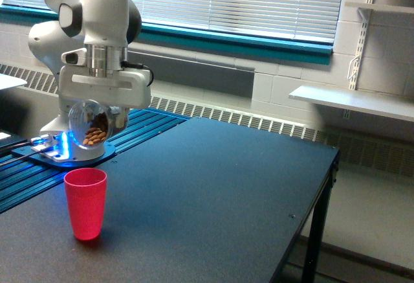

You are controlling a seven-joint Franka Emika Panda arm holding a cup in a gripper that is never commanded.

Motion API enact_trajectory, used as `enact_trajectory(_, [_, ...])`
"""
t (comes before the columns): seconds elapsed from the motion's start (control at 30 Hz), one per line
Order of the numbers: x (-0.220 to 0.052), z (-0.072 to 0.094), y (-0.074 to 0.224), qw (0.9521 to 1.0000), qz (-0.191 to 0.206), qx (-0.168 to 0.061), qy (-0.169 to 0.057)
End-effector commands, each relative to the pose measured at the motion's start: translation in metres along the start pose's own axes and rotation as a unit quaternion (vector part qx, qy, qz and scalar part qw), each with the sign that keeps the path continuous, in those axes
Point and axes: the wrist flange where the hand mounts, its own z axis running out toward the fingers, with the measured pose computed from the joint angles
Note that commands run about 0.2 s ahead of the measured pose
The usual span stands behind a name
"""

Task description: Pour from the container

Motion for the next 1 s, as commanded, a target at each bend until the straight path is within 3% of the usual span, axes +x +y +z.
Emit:
enact_trajectory(0.03, [0.004, 0.005, -0.007, 0.9999, 0.010, -0.002, -0.003])
enact_trajectory(0.53, [-0.001, 0.019, -0.023, 0.9998, -0.008, -0.017, -0.011])
enact_trajectory(1.0, [-0.007, 0.031, -0.033, 0.9983, -0.010, -0.056, 0.010])
